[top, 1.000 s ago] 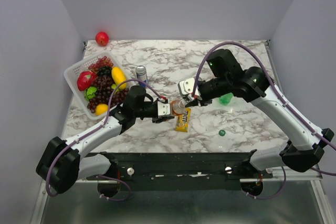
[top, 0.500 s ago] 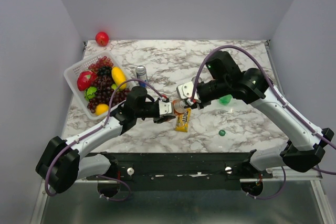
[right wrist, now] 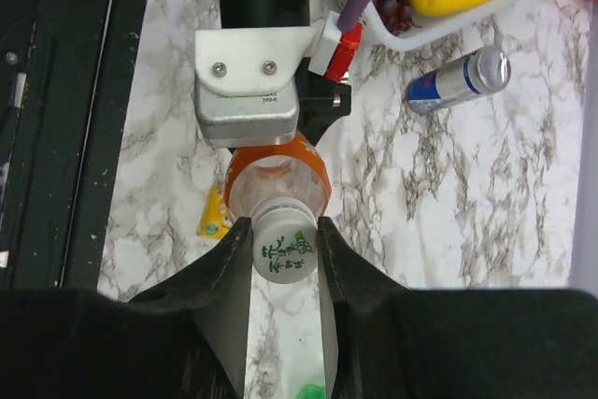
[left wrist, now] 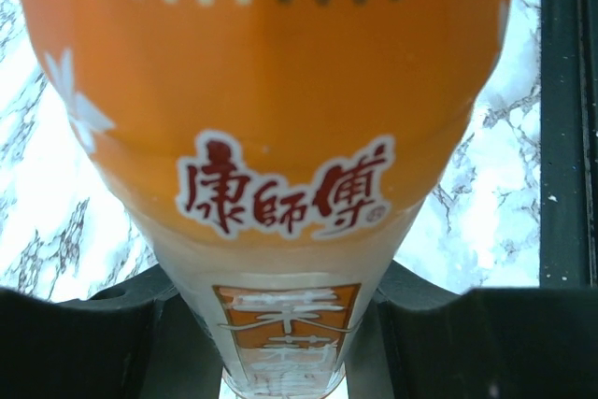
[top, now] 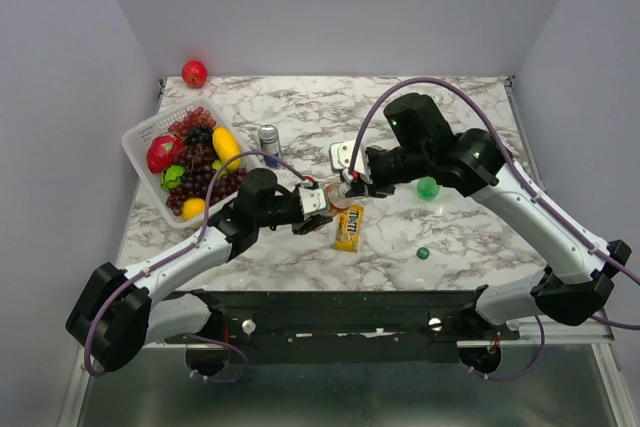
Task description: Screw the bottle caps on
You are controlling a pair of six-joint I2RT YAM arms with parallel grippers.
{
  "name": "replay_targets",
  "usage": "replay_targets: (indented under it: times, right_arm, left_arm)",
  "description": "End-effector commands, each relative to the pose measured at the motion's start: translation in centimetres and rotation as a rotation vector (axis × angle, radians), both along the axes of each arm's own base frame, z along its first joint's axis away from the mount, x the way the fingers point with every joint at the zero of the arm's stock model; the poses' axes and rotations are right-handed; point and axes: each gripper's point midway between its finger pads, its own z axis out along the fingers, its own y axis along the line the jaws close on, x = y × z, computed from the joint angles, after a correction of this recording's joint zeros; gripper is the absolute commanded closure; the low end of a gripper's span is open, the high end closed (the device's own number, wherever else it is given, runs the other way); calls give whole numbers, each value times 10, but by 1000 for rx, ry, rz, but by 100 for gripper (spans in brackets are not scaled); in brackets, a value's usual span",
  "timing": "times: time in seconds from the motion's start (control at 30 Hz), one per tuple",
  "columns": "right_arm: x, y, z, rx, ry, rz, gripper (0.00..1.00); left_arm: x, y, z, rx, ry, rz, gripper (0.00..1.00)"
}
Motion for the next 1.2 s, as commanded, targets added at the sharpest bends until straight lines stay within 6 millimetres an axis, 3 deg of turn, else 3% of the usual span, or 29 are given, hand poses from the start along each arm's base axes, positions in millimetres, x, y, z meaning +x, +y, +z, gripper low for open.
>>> replay_targets:
  times: [0.0, 0.27, 0.57, 0.9, 1.17]
  right_arm:
    - [9, 0, -29, -66, 113, -146, 74]
    - [22, 7, -25, -65, 197, -282, 71]
    - [34, 8, -35, -78, 325, -493, 73]
    - [53, 6, -51, -81, 442, -797, 84]
    - [62, 9, -55, -82, 443, -842, 91]
  left_arm:
    - [9, -7, 52, -140, -144, 26, 100]
    - [7, -4, 50, -138, -142, 38, 100]
    - [9, 1, 49, -150, -120, 91, 100]
    - [14, 1, 53, -177, -80, 150, 100]
    - [18, 1, 45, -180, 49, 219, 100]
